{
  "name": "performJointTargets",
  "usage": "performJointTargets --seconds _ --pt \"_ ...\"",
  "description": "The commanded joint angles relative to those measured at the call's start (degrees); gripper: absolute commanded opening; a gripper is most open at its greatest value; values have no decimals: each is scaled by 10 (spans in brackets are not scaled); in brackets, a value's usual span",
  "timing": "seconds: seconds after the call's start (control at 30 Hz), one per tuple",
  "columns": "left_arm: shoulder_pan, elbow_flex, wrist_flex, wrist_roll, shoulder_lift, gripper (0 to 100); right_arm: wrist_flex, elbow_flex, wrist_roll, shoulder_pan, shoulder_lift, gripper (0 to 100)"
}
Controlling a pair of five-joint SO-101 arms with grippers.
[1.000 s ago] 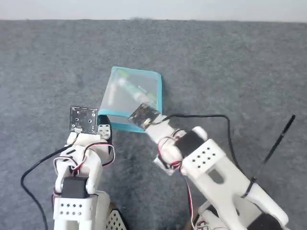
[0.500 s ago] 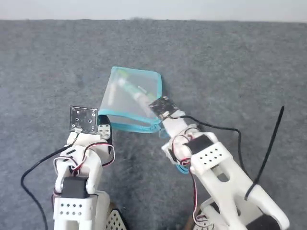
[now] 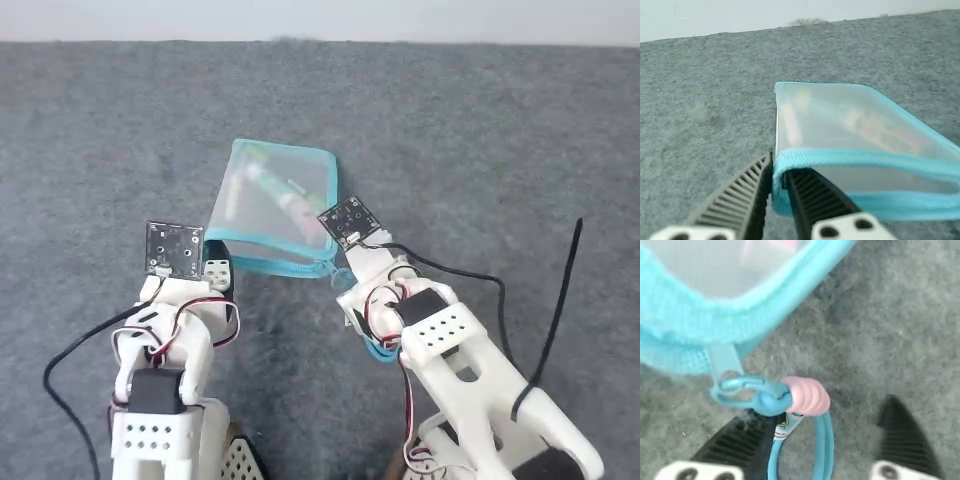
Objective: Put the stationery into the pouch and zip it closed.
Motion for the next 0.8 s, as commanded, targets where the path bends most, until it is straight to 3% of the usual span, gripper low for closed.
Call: performJointTargets --seconds 0.0,0.07,0.23,0.4,0.57,0.77 --pt "-1 -32 -25 17 4 10 -7 -6 -6 9 -7 105" --pt "-1 -26 -28 17 4 10 -7 -7 -4 10 -8 2" --pt "2 -21 -28 17 4 10 100 -55 -2 8 -64 9" --pt "52 -7 -29 16 4 10 196 -86 33 -6 -208 6" --pt "71 -6 -29 15 4 10 252 -126 80 -49 -304 6" --pt "104 1 -29 1 4 10 252 -160 116 -131 -292 5"
